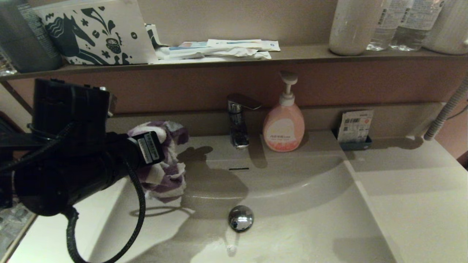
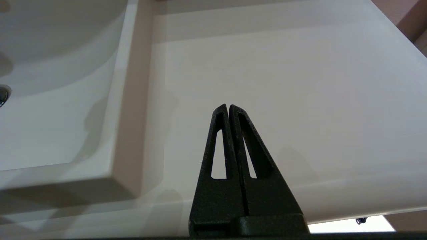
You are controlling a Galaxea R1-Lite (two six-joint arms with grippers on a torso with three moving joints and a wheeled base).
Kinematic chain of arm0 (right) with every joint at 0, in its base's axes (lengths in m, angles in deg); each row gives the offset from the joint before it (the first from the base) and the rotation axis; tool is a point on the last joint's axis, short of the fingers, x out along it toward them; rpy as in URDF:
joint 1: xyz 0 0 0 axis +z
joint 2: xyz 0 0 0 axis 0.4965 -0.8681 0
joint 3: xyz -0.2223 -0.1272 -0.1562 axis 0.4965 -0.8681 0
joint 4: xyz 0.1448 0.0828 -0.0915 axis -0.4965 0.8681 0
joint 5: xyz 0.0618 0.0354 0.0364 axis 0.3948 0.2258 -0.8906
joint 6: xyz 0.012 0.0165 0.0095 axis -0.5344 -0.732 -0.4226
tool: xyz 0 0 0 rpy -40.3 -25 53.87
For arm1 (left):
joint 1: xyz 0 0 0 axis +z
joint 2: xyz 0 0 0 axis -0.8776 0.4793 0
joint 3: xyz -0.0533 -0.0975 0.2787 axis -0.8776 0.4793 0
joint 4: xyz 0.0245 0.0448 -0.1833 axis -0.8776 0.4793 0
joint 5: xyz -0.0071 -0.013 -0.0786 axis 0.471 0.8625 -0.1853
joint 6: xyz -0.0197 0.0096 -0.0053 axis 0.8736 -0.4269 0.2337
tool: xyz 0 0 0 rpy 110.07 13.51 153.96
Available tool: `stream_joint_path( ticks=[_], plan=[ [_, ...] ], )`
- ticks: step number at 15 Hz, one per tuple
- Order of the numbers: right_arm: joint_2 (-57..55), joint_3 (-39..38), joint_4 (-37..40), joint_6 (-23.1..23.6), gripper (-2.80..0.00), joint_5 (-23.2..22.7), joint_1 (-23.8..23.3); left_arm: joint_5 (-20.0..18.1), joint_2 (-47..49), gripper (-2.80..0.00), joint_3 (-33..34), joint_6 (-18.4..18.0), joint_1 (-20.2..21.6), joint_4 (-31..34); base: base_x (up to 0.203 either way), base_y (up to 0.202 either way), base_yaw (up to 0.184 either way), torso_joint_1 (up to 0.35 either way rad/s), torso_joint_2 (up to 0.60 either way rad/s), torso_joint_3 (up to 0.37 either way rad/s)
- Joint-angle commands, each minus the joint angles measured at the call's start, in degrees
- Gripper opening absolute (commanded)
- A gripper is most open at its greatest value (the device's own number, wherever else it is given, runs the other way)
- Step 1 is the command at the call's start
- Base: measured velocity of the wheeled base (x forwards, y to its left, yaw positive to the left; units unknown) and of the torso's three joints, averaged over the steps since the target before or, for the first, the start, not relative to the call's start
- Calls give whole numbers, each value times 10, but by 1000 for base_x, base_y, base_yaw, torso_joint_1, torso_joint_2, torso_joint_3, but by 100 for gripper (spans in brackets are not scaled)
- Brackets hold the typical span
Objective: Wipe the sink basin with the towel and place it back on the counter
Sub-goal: Wipe the sink
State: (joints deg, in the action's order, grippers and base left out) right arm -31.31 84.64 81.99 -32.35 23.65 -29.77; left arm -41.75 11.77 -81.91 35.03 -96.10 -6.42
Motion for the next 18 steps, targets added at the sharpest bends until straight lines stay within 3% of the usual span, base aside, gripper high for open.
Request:
stream_joint_path(
  ticks=[1, 4, 8, 11, 14, 18],
  plan=[
    [-1, 0, 0, 0, -280, 0, 0, 4, 34, -280, 3, -12, 10, -88, 0, 0, 0, 0, 0, 0],
    [-1, 0, 0, -1, -280, 0, 0, -8, 72, -280, 45, -37, 27, -192, 0, 0, 0, 0, 0, 0],
    [-1, 0, 0, -1, -280, 0, 0, -87, 108, -280, 93, -71, 113, -275, 0, 0, 0, 0, 0, 0],
    [-1, 0, 0, 0, -280, 0, 0, -135, 166, -280, 129, -112, 168, -401, 0, 0, 0, 0, 0, 0],
    [-1, 0, 0, 0, -280, 0, 0, -141, 217, -280, 146, -125, 168, -506, 0, 0, 0, 0, 0, 0],
    [-1, 0, 0, 0, -280, 0, 0, -121, 273, -280, 158, -122, 124, -561, 0, 0, 0, 0, 0, 0]
  ],
)
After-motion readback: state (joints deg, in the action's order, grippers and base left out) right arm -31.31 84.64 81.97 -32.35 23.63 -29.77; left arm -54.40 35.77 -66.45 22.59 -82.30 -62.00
